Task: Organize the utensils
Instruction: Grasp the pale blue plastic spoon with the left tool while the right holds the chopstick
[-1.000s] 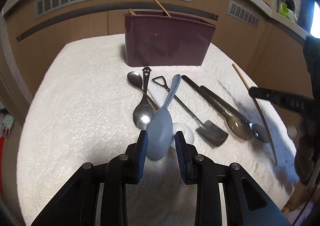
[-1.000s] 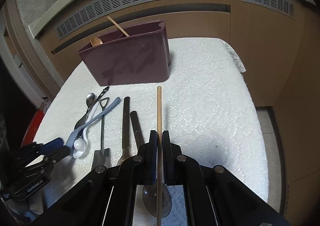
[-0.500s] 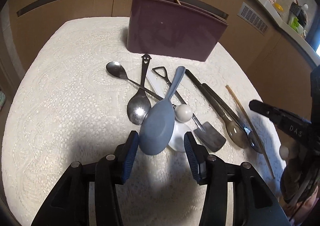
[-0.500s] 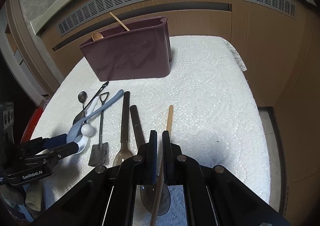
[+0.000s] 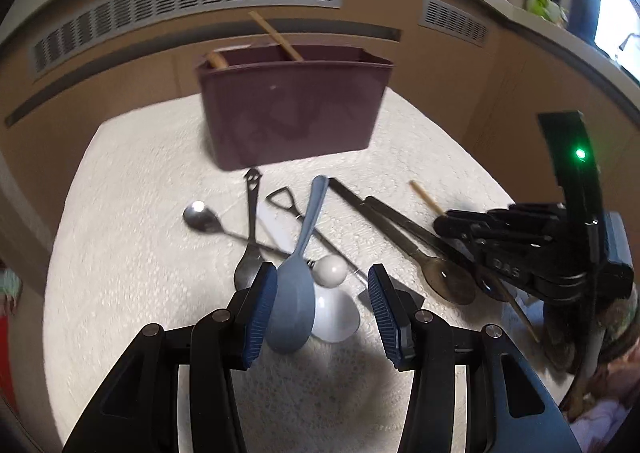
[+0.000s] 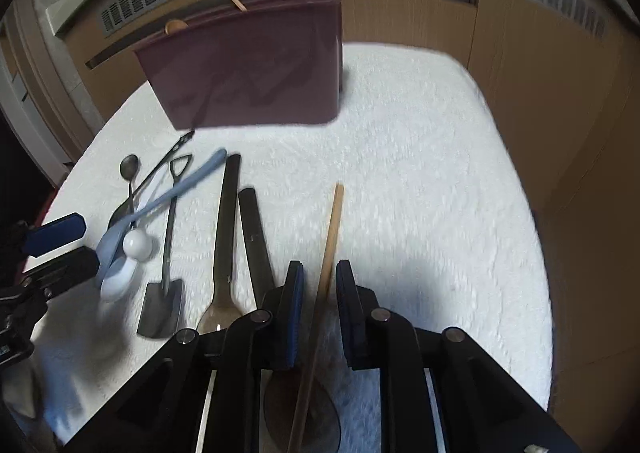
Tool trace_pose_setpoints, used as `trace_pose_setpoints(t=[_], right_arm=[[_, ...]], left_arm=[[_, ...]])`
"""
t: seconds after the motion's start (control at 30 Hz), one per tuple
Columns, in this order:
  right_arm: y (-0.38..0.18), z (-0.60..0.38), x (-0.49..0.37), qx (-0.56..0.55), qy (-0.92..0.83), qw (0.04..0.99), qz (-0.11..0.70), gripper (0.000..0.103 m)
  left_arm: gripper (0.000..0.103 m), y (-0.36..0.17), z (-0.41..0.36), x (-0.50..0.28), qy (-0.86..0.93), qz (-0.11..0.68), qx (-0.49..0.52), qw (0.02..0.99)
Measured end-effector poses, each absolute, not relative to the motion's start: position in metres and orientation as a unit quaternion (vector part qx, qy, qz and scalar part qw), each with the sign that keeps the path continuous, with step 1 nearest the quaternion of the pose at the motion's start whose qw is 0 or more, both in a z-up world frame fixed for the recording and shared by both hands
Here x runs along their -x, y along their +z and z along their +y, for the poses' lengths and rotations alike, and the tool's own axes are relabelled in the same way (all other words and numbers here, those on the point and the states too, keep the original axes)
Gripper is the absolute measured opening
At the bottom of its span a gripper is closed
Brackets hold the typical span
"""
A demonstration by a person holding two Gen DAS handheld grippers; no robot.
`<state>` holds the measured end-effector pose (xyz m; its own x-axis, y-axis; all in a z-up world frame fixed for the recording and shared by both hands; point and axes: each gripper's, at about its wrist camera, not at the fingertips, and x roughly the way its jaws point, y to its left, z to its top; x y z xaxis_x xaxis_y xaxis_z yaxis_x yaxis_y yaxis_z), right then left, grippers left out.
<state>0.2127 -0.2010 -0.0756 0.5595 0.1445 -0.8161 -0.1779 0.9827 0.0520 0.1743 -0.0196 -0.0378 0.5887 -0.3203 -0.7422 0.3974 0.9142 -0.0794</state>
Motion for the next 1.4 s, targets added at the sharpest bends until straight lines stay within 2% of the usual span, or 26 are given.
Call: trace_pose_setpoints(t=[0.07,0.3,0.5,0.6,0.77,0.87,1.07,1.17,1.27,1.4], right_arm=[[-0.072,-0.199,-0.215,0.02,0.095,0.881,0.463,0.004],[-0.059,-0.218,-0.198,-0.019,0.107,0.888,0.446,0.004],[-0.059,-0.227,-0.19,-0.019,0.109,0.888,0.446,0.005],[-0.062,-0.225,-0.191,-0.023,0.113,0.887,0.448,0.005],[-0.063,-0.218,-0.191,-0.015,0.119,0.886,0.448,0.005],[-0.062,-0.217,-0.19,-0.01,0.117,0.887,0.446,0.005],[-0.061,-0.219,-0.189,-0.01,0.118,0.888,0.444,0.005],[-0.063,-0.22,-0.19,-0.012,0.119,0.887,0.447,0.005],[-0.065,-0.22,-0.191,-0.014,0.119,0.885,0.449,0.005],[-0.067,-0.221,-0.191,-0.013,0.12,0.884,0.452,0.005]], left_arm=[[0.053,-0.033,-0.027,-0.18,-0.226,0.405,-0.064,0.884],[0.053,-0.041,-0.042,-0.203,-0.317,0.432,-0.073,0.841],[0.053,-0.056,-0.036,-0.195,-0.28,0.429,-0.158,0.844],[0.053,-0.064,-0.019,-0.206,-0.253,0.453,-0.133,0.844],[0.045,-0.06,-0.012,-0.207,-0.236,0.433,-0.117,0.862],[0.045,-0.049,-0.03,-0.195,-0.267,0.394,-0.171,0.863],[0.045,-0.062,-0.052,-0.197,-0.278,0.393,-0.261,0.836],[0.043,-0.065,-0.054,-0.208,-0.296,0.41,-0.236,0.83],[0.033,-0.065,-0.046,-0.219,-0.287,0.42,-0.208,0.835],[0.032,-0.072,-0.029,-0.235,-0.239,0.436,-0.183,0.848]])
